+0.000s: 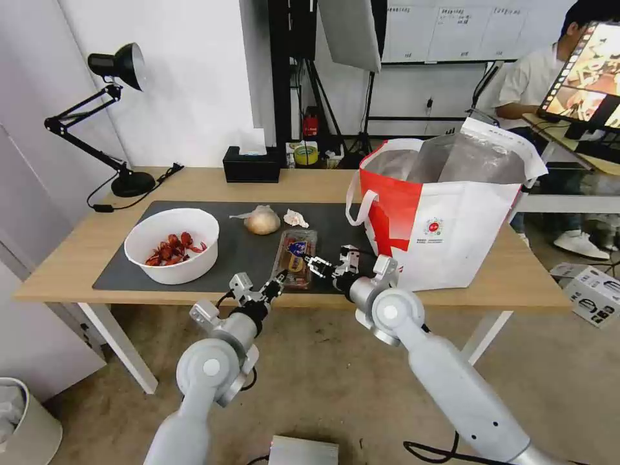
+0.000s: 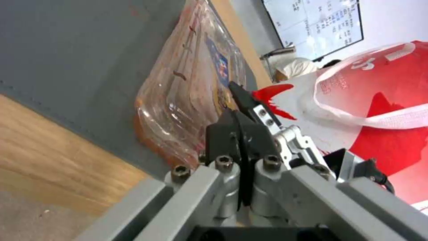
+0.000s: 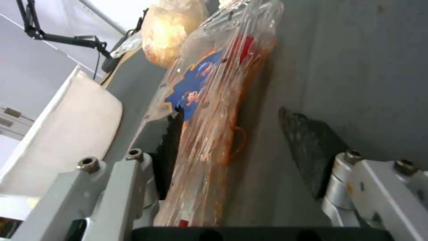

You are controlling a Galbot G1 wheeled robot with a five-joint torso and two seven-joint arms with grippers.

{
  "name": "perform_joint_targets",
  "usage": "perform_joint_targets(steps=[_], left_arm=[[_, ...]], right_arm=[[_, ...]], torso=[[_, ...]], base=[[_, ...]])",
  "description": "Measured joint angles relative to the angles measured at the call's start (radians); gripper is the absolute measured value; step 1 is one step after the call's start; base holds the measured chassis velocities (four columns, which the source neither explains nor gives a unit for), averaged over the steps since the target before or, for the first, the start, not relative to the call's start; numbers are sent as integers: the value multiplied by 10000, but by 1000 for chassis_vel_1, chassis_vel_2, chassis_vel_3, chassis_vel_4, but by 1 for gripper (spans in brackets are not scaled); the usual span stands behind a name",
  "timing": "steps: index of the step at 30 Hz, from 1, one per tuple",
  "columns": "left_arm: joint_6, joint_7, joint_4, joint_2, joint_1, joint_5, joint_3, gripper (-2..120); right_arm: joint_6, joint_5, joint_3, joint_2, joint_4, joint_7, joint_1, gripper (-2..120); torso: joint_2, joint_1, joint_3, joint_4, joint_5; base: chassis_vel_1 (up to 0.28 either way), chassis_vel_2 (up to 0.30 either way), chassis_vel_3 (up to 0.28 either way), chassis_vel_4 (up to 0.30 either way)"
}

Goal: Pick up the trash from the table and place it into the takeout bag.

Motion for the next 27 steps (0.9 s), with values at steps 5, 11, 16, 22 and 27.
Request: perform_joint_targets(steps=[5,11,16,22,27], left_arm=[[4,0,7,-4,6,0,27,0],[4,0,71,-6,-13,0,35,0],[4,0,120,1,-35,3,38,0],[4,5,150,-23,-47,13,40,0],[3,127,20,-14,-32,22,-21,5]], right_arm=[[21,-68,0,65,-47,16,-24,41],[39,-94,10,112,-46,12,-40,23],[56,-150,26,158,-18,23,-72,3],[71,-232,54,170,27,29,-132,0],[76,-306,70,152,92,22,-197,0]], torso=[[0,-2,0,0,0],[0,-2,-1,0,0],[0,-2,-1,1,0],[0,-2,0,0,0],[1,-2,0,0,0]], base=[[0,0,0,0],[0,0,0,0],[0,0,0,0],[0,0,0,0],[0,0,0,0]])
